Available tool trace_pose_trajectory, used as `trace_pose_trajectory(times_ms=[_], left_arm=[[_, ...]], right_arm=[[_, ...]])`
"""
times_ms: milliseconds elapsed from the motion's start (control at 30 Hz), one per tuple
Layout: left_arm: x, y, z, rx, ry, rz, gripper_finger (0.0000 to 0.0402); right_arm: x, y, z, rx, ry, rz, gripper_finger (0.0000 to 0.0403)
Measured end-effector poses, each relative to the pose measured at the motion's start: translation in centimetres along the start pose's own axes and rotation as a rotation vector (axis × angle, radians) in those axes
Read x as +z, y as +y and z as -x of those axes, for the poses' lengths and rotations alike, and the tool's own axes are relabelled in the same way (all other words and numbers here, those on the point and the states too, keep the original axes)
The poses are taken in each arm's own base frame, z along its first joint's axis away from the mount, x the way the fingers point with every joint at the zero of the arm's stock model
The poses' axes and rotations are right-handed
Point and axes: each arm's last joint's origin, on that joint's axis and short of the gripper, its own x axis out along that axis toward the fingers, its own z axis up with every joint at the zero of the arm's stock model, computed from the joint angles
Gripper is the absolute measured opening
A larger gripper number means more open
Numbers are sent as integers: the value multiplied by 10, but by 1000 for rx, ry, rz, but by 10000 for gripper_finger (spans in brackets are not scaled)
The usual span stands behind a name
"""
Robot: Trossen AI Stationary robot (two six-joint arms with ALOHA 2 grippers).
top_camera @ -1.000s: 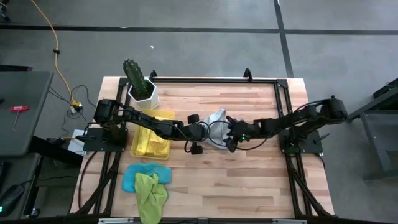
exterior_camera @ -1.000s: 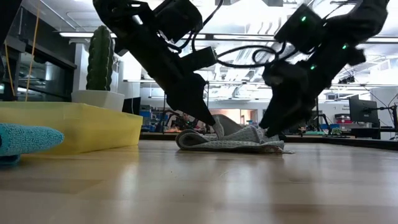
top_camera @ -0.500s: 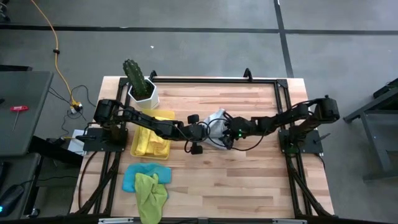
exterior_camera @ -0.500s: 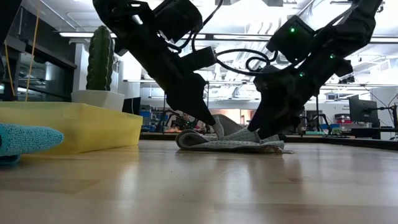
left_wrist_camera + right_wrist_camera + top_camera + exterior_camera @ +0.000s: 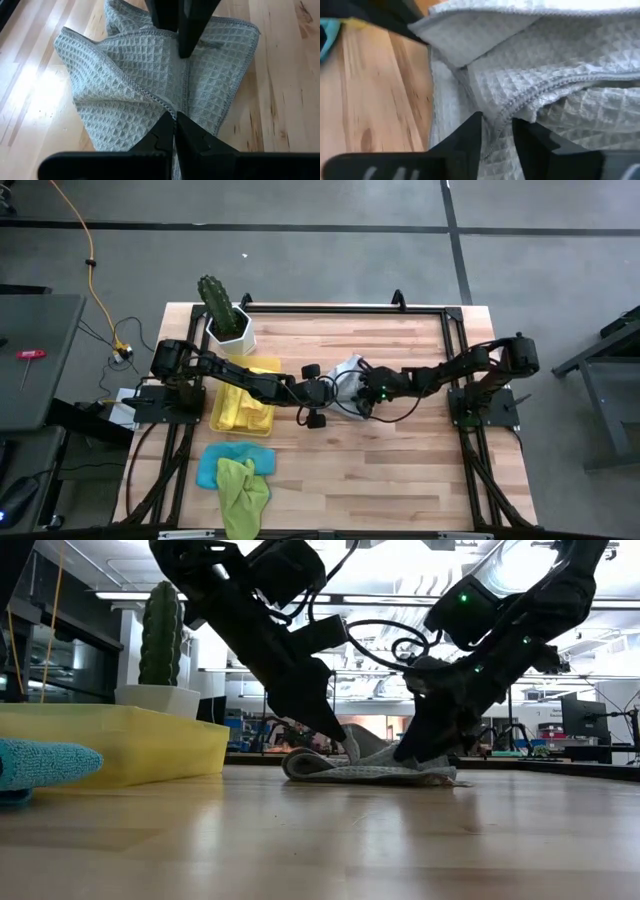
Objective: Fold microfiber towels
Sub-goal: Fold the gray microfiber towel
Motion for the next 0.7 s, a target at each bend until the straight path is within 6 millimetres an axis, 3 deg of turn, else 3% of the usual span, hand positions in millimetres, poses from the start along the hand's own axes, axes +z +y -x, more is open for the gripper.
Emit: trace_pose_trajectory(times_ms=[200, 400, 500, 700], left_arm=[[0, 1, 0, 37, 2, 0, 0], [3, 5, 9, 64, 6, -2, 0], [12, 13, 32, 107, 4, 1, 0], [46, 43, 105, 206, -194, 45, 0]], right_arm=[[-1, 2, 0, 73, 43, 53, 17], [6, 6, 16, 77, 15, 112, 5], [12, 13, 39, 38, -38, 152, 3], [28, 22, 98, -85, -187, 228, 1]])
